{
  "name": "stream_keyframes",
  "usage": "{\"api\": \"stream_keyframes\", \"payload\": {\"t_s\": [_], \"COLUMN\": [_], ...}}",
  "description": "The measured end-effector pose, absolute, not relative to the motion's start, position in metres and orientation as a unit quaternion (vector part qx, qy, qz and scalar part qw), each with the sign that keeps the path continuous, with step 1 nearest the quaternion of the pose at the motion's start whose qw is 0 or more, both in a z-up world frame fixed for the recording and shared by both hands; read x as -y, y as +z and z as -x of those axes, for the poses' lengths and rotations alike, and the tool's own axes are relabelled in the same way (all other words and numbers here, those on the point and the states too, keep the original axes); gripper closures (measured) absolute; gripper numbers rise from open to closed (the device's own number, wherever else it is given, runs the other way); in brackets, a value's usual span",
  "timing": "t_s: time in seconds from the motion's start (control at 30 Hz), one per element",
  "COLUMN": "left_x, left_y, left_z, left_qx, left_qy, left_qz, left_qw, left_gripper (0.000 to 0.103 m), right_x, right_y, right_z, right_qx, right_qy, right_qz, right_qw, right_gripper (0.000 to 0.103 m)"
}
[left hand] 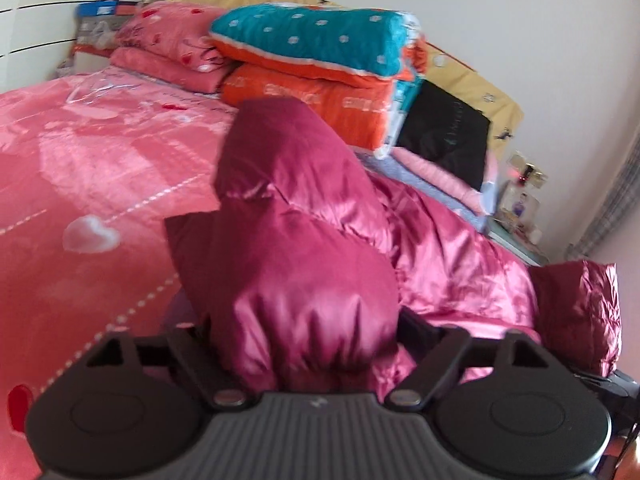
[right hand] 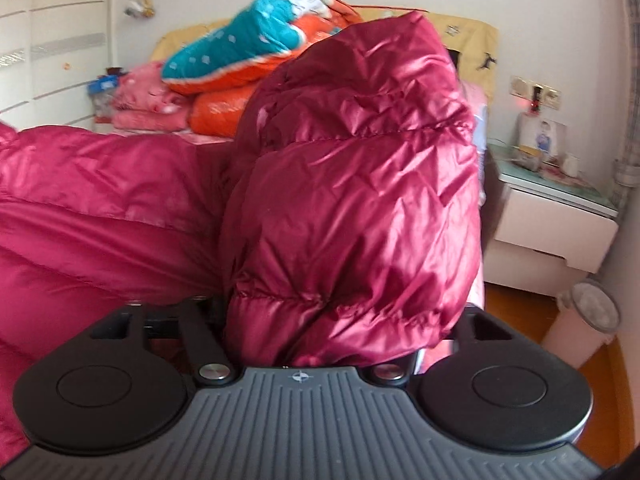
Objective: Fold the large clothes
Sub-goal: 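Lift the folded jacket with both grippers and carry it onto the quilt stack, then lower the jacket onto the stack and open both grippers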
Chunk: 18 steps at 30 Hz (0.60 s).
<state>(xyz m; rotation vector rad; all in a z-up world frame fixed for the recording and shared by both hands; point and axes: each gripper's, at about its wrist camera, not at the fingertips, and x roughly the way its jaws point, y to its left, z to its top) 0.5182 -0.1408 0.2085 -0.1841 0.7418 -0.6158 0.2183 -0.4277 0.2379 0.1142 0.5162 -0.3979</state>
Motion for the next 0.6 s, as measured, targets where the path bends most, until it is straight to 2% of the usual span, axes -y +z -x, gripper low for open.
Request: {"api": "stream_keyframes", "payload": {"t_s": [0.03,0.47,0.6], "left_x": [0.135,0.069,0.059], "left_y": [0.208,0.211,0.208], "left_z": [-0.518,-0.482,-0.458], "left_qx": [-0.354,-0.318,-0.31], "left_qy": [-0.287,-0.235,-0.244], "left_qz": [0.087,0.1,0.103], "left_qw": [0.886,0.913,0.913], "left_gripper": [0.008,0.006,0.006], "right_x": [0.43,0.453,0.46], "right_y": [0.237,0.251,0.257], "right_z": [-0.217,-0.213,-0.183], "right_qx": [-0.256,-0.212,-0.185], "right_qy": [-0.206,-0.241,-0.237], "right_qz": [-0.061,-0.224,-0.229], "right_qw": [0.943,0.92,0.926], "right_gripper": [0.0,0.0,0.0]}}
